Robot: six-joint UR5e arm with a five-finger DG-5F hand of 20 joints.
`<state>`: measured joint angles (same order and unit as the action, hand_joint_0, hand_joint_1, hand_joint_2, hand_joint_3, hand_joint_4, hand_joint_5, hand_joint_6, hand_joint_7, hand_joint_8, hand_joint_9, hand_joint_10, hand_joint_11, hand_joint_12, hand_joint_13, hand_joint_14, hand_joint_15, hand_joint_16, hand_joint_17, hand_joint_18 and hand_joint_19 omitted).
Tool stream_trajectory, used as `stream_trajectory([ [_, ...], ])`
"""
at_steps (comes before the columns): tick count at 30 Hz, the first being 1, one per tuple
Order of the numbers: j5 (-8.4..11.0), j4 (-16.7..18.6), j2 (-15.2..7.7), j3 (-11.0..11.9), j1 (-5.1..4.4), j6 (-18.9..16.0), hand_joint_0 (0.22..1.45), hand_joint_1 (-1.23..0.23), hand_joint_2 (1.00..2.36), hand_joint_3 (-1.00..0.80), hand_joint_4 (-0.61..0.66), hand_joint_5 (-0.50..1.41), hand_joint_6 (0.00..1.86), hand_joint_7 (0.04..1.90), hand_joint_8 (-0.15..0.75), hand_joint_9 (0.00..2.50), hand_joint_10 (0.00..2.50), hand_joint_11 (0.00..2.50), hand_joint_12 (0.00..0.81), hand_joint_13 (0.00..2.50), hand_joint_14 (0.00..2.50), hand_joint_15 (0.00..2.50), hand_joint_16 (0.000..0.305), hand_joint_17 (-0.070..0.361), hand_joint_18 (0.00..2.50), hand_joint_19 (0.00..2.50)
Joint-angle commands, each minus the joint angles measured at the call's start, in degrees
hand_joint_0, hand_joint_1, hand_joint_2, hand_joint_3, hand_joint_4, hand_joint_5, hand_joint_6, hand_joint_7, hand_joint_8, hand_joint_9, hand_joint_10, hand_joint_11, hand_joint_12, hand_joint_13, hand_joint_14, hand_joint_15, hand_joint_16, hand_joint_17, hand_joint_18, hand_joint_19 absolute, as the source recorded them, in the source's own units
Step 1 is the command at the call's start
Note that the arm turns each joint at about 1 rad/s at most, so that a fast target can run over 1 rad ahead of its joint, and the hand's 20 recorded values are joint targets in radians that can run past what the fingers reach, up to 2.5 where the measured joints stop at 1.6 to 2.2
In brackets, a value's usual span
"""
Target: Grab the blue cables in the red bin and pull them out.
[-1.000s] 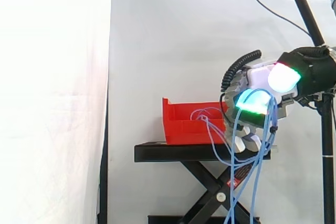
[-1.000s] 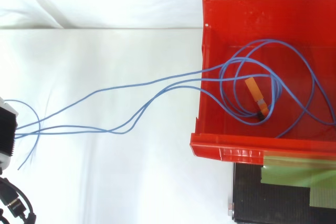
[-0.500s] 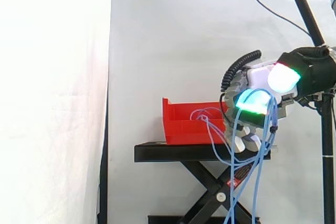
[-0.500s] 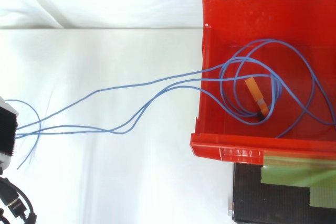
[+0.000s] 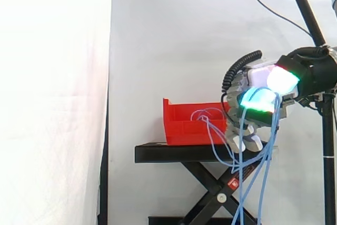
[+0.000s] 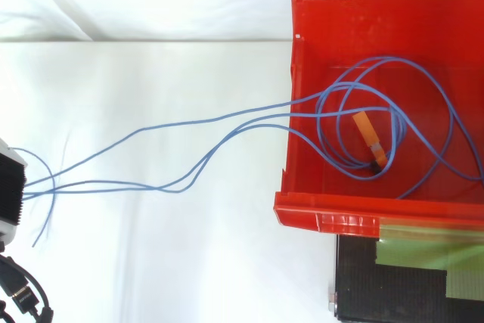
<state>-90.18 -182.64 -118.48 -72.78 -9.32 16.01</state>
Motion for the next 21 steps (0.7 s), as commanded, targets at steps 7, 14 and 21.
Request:
stream_trajectory([
  [7, 0.0, 0.0, 0.01, 0.01, 0.0, 0.03, 0.74, -0.98, 1.0, -0.89, 0.2, 1.0, 0.01, 0.91, 0.23, 0.93, 0.03, 0.86, 0.339, 0.74, 0.03, 0.7, 0.051, 0.115, 0.67, 0.97],
  [14, 0.0, 0.0, -0.08, 0.01, 0.09, 0.03, 0.73, -1.02, 1.0, -0.9, 0.21, 0.96, 0.08, 0.89, 0.23, 0.92, 0.03, 0.86, 0.342, 0.74, 0.03, 0.7, 0.052, 0.116, 0.68, 0.97],
  [21, -0.09, 0.35, 0.01, 0.01, 0.0, 0.12, 0.72, -1.05, 1.0, -0.95, 0.22, 0.91, 0.19, 0.82, 0.233, 0.91, 0.03, 0.86, 0.344, 0.75, 0.03, 0.7, 0.053, 0.119, 0.7, 0.96],
])
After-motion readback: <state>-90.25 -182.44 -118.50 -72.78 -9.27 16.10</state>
